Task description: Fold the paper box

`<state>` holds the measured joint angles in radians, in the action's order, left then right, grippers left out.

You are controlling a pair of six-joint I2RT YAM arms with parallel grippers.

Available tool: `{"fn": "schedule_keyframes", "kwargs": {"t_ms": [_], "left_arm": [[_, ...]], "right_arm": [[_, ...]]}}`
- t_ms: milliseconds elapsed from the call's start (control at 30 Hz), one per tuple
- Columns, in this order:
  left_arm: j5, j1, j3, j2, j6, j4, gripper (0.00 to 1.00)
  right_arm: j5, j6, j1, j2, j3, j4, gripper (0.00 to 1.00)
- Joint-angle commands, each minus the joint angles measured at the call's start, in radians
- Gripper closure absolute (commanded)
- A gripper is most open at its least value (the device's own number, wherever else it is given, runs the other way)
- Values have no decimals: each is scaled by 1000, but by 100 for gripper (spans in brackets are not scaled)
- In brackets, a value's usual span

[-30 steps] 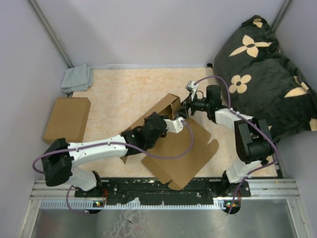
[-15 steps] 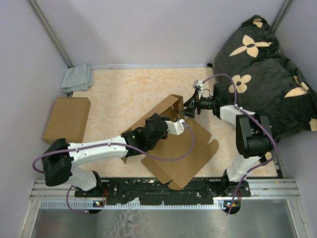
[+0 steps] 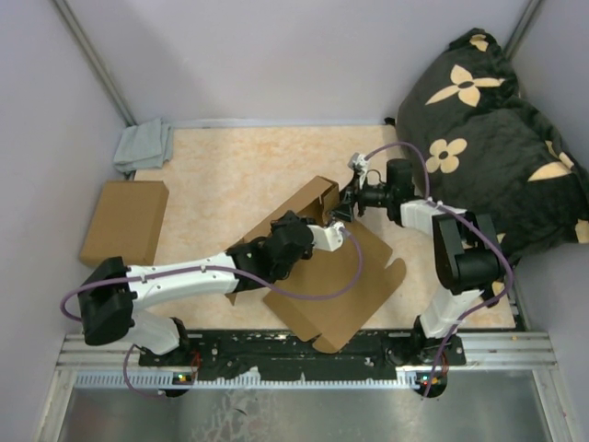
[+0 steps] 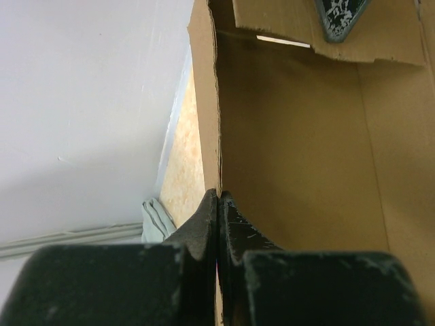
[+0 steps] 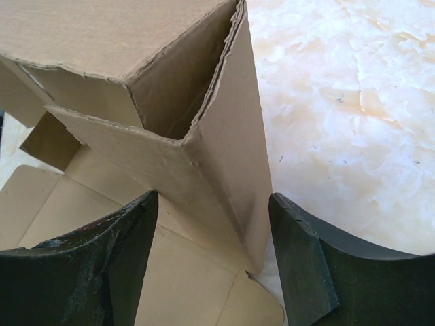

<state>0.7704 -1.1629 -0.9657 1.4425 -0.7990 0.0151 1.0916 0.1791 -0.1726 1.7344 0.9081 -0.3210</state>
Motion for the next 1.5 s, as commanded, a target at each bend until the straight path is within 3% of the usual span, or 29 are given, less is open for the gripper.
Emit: {"fn": "schedule_keyframes", "kwargs": {"t_ms": [0,167,333,467,533,567,667,733,867,967,1067,1167,1300,1367,1467], "left_arm": [[12,-9,-20,21,30,-21,100],[7,-16,-30,29,38,-21,100],[32,-22,-39,44,52,-24,100],[71,-22,-51,56,81,-24,100],[77,-23,-65,60,112,-32,89],[75,-22,-75,59,135,-44,78],[48,-23,-117,40,225,-102,64],[-11,-24,-143,8,301,-147,37],[-159,-23,-149,-93,436,-178,29],[-210,-24,-117,-191,527,-144,30],[-168,-23,-62,-302,618,-95,36],[-34,-24,-10,-409,713,-58,43],[235,-23,89,-528,834,-15,55],[292,-21,153,-594,859,30,63],[324,-16,248,-657,897,100,65]], "right_arm": [[-127,5,-31,-61,-3,-40,34],[-184,-52,-57,-70,-28,-112,42],[-314,-65,-85,-73,-36,-105,65],[-360,-143,-89,-124,-94,-212,79],[-368,-187,-93,-133,-124,-274,83],[-380,-203,-100,-138,-137,-300,85],[-440,-229,-128,-163,-175,-344,88],[-491,-233,-157,-182,-199,-355,89],[-647,-224,-234,-226,-254,-371,94],[-779,-263,-272,-246,-292,-399,97],[-927,-308,-293,-268,-354,-457,99],[-1086,-333,-316,-302,-388,-470,100],[-1256,-414,-336,-375,-395,-366,100],[-1316,-448,-341,-421,-430,-349,100],[-1414,-495,-343,-504,-476,-288,100]]}}
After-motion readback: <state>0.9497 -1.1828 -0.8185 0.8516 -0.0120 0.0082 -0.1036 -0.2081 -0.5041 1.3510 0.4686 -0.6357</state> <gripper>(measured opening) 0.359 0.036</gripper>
